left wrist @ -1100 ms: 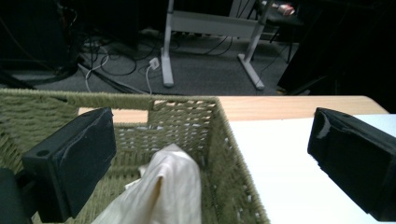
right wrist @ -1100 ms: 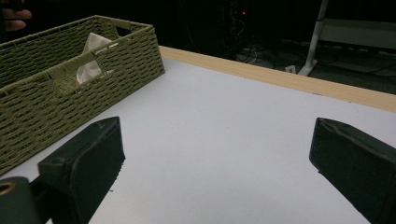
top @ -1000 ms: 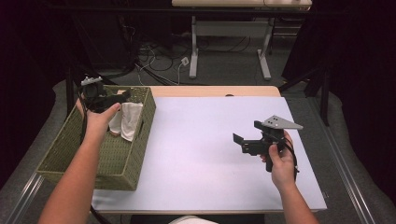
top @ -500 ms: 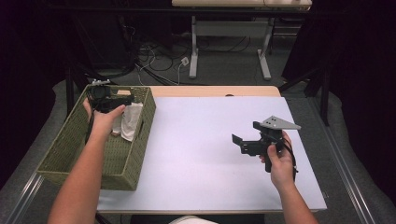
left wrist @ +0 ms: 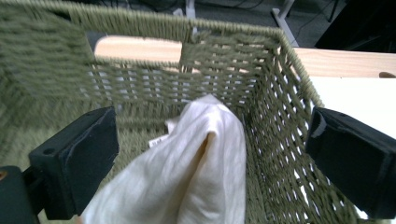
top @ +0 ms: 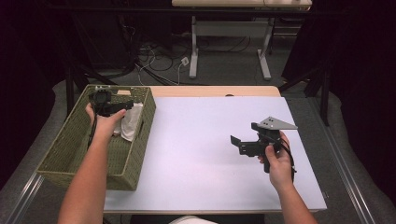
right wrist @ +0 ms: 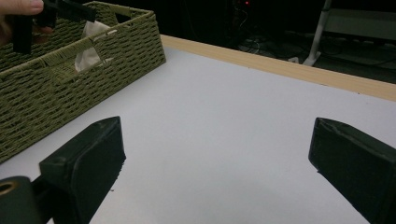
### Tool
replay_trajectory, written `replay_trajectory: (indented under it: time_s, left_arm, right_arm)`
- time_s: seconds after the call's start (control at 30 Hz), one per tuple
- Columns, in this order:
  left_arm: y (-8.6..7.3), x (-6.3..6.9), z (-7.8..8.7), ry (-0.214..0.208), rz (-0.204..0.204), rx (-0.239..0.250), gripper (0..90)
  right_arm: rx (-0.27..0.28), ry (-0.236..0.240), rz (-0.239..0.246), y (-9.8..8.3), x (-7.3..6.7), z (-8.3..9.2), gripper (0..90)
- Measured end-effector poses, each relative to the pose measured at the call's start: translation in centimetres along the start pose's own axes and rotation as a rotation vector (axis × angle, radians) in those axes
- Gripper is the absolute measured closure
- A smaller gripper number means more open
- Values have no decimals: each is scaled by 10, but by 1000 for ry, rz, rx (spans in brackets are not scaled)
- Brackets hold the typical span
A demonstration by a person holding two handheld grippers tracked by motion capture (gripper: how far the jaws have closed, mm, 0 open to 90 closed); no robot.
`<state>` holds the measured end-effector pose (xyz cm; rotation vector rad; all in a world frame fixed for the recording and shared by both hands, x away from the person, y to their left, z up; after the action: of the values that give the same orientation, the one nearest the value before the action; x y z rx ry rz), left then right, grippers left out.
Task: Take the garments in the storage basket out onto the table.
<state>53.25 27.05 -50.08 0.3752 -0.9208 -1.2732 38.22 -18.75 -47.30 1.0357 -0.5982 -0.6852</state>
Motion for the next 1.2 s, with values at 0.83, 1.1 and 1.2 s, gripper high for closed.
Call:
replay_trajectory:
  time_s: [0.83, 1.1, 1.2]
  left_arm:
    - [-20, -15, -22, 22, 26, -95, 83]
    - [-28, -19, -28, 38, 31, -136, 105]
    - [-32, -19, -31, 57, 21, -156, 147]
  right_arm:
    - [-17, 7, 10, -3, -2, -5, 41]
    - [-26, 12, 8, -5, -3, -6, 42]
    - [-35, 17, 14, -5, -4, -7, 42]
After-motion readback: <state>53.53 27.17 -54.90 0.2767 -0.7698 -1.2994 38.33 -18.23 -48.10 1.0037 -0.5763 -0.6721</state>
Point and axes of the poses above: each handheld gripper's, and its own axes: z roughly backward along the jaws, y roughly out of its top, x roughly to its right, the point moved 6 cm from there along -z, roughly forward along the jaws, and after that the axes turned 15 degrees about z, right-handed, at the moved point
